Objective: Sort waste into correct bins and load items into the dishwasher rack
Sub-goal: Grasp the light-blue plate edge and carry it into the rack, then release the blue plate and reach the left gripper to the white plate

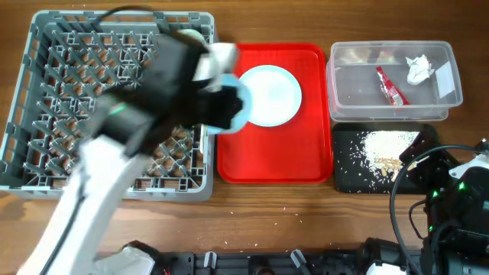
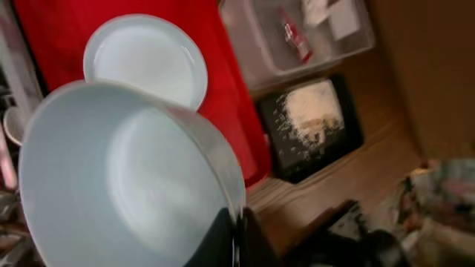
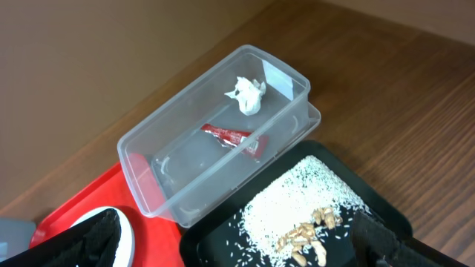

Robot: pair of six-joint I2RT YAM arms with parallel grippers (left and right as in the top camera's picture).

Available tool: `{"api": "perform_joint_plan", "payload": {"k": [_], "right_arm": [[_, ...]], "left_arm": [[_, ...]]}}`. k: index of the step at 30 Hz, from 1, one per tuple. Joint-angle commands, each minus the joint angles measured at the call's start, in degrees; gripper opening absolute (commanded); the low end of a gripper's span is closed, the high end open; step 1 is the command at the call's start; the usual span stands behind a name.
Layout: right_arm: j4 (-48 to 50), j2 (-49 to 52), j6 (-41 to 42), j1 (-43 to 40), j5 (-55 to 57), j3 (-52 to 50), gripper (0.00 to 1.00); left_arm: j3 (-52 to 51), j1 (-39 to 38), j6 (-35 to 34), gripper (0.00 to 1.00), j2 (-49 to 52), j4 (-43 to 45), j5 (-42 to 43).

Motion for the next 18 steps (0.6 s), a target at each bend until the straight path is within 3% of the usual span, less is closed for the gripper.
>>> {"api": "perform_joint_plan", "payload": {"k": [1,4,10,14,18], "right_arm": [[0.17,-0.26,0.35,-0.15,-0.26,0.48,1.00],[0.17,-0.26,0.37,-0.15,-0.26,0.48,1.00],[0.17,-0.26,0.33,-0.15,-0.26,0.48,1.00],[0.17,-0.26,0.35,-0.15,-0.26,0.48,1.00],[0.17,-0.26,0.35,-0.15,-0.26,0.48,1.00]], "left_arm": [[-0.09,10.16,3.80,0.04,-5.49,-12.11,14.88],[-4.09,20.15,16.52,0.04,-5.66,-19.28,31.67],[-30.14,41.03,18.43,0.04,-3.80,-5.64,47.69],[-37.07,50.53,24.46,0.04,5.73,-3.08,48.81],[-37.07,53.64,25.66,0.04,13.64,-2.25,47.95]]}}
